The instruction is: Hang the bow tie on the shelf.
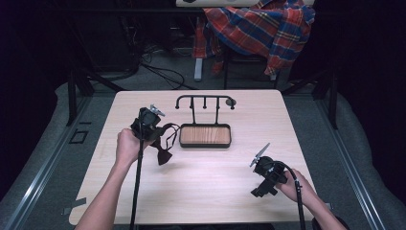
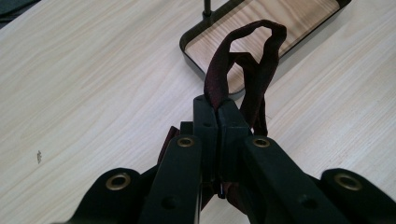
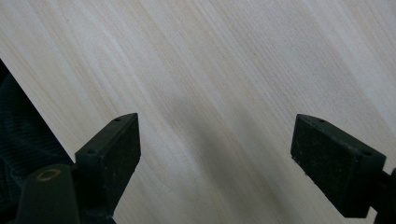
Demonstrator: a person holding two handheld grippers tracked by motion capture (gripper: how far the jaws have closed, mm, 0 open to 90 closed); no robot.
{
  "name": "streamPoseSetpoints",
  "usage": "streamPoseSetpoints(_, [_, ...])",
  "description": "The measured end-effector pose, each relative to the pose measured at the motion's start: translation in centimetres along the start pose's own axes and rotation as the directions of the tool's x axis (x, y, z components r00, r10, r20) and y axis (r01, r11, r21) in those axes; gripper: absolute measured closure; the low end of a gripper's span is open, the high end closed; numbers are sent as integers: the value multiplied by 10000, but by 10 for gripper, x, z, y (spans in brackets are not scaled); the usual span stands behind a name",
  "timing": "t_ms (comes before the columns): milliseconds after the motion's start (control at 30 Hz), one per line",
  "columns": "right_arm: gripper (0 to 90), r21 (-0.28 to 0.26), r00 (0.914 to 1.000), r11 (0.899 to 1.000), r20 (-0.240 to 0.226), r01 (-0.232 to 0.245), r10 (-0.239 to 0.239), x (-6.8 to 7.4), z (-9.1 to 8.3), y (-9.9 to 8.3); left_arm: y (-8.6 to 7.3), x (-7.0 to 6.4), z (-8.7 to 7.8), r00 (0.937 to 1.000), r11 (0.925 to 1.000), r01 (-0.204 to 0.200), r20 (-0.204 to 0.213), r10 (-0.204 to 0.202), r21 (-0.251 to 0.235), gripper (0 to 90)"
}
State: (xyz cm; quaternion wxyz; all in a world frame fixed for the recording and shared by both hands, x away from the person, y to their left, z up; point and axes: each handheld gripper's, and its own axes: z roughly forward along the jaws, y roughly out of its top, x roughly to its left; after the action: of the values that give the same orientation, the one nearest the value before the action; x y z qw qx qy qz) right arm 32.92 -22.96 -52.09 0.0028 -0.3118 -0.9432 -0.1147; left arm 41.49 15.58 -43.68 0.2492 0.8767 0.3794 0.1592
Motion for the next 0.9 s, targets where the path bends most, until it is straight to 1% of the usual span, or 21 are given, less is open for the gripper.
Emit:
streamPoseSetpoints(33, [159,-131,9999,9999,-122,-102,100,0,1,-1,1,0,0,10000,10000,-15,7,15,-12,885])
streamPoseSetpoints(233, [159,14,10000,10000,-60,-47,47,-1,0,0,8,0,-3,9999,9999,-109,-17,109,-86,885])
streamPoseSetpoints(400, [159,-67,9998,10000,-173,-74,73,-1,1,0,13,-1,-7,9998,9997,-181,-39,181,-180,885])
streamPoseSetpoints(467, [159,-164,9997,9998,-200,-145,142,0,1,-1,18,-1,-10,9997,9994,-249,-87,247,-224,886])
streamPoseSetpoints(500, [159,-94,9998,9999,-165,-78,77,0,1,0,20,-1,-11,9996,9993,-268,-107,265,-258,885])
streamPoseSetpoints(667, [159,-63,9999,10000,-142,-54,54,0,0,0,27,-1,-13,9993,9990,-347,-178,342,-280,885])
streamPoseSetpoints(700, [159,-53,9999,10000,-145,-44,43,0,0,0,30,-2,-13,9989,9986,-423,-221,416,-311,886])
streamPoseSetpoints(767, [159,-54,9999,10000,-160,-44,43,0,0,0,31,-3,-13,9989,9985,-415,-232,407,-345,886])
streamPoseSetpoints(833, [159,-21,9999,10000,-108,-22,22,0,1,0,36,-3,-13,9984,9980,-534,-202,527,-346,886])
streamPoseSetpoints(900, [159,5,10000,10000,-91,-3,3,0,0,0,38,-4,-13,9984,9978,-545,-187,539,-366,885])
